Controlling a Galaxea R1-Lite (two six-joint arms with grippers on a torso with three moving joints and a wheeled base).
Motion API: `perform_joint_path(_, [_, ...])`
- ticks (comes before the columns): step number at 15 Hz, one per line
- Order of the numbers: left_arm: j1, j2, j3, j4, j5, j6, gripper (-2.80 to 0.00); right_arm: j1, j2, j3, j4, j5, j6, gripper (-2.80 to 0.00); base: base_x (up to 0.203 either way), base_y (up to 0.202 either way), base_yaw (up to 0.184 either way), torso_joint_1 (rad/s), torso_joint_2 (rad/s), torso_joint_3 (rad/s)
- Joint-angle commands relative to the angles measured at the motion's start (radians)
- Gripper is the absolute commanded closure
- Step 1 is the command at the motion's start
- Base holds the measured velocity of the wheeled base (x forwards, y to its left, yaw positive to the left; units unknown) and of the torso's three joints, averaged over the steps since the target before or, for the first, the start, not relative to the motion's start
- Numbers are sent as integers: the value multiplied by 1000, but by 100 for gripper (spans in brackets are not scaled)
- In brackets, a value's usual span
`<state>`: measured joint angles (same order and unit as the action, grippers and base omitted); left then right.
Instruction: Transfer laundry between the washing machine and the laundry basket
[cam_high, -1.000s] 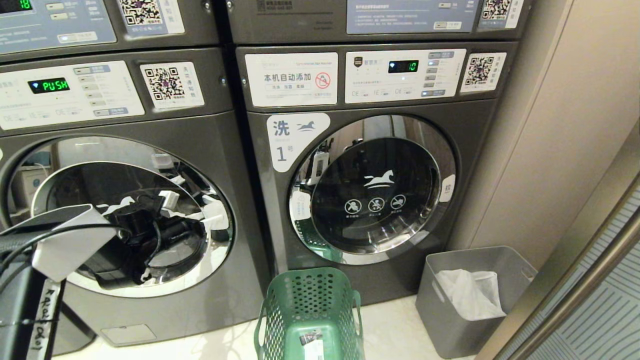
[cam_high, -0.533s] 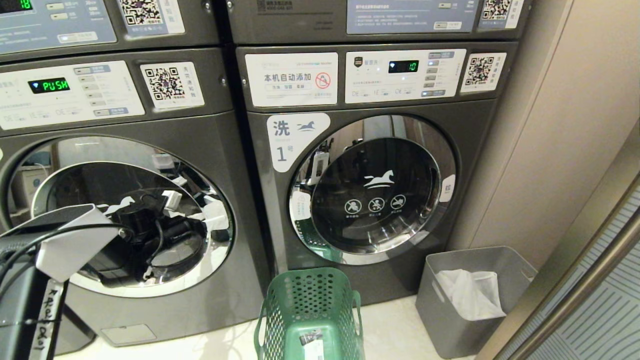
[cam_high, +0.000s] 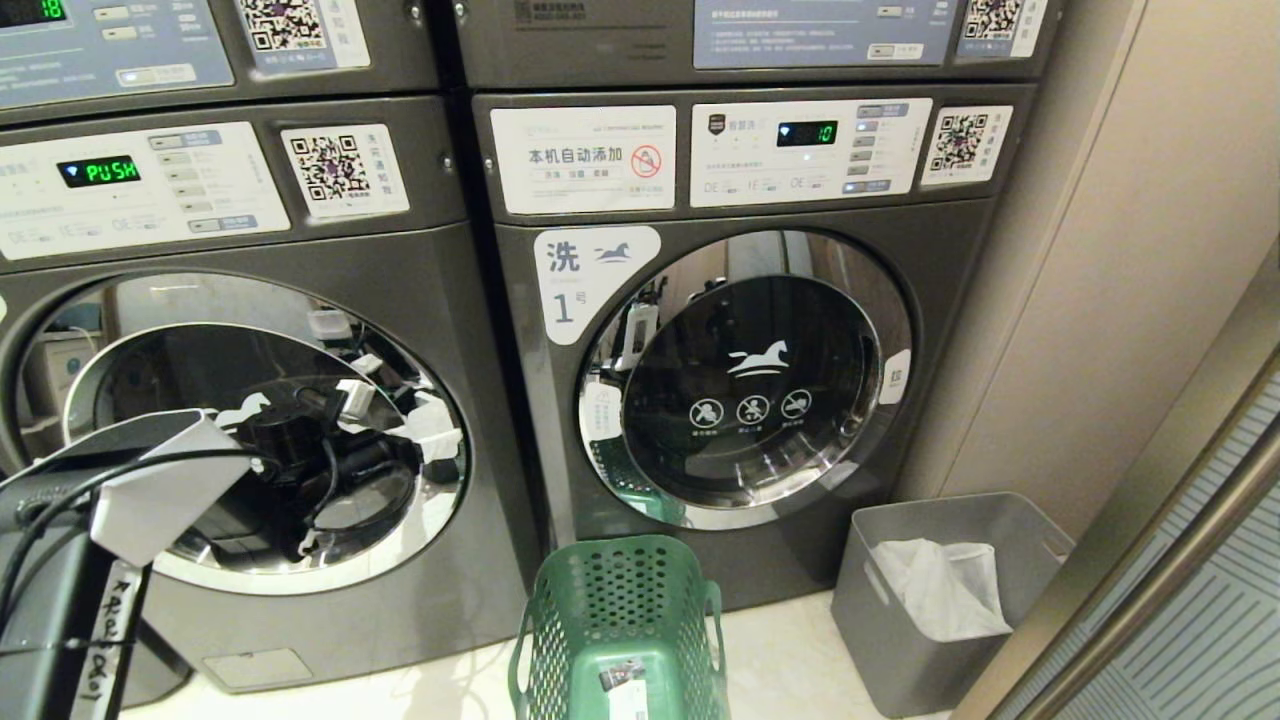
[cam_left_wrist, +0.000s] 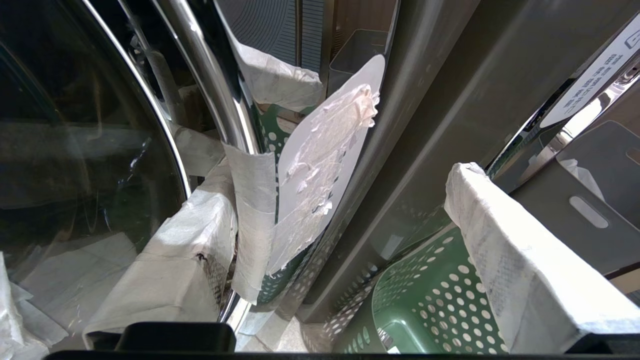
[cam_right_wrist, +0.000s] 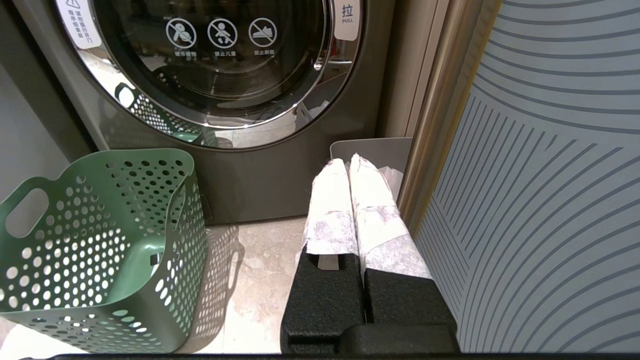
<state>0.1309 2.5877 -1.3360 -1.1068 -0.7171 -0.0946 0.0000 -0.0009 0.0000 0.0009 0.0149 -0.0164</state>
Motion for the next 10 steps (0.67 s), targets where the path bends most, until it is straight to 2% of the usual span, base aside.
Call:
perform_joint_path(1, [-2, 5, -3, -5, -5, -2, -280, 0, 1, 0, 0, 0, 0, 0, 0, 0, 0, 0, 0, 0])
perform_joint_path(8, [-2, -11, 0, -17, -28, -2, -280, 0, 1, 0, 0, 0, 0, 0, 0, 0, 0, 0, 0, 0])
perform_joint_path(10, [0, -11, 2, -53, -29, 1, -280, 0, 1, 0, -1, 0, 0, 0, 0, 0, 0, 0, 0, 0])
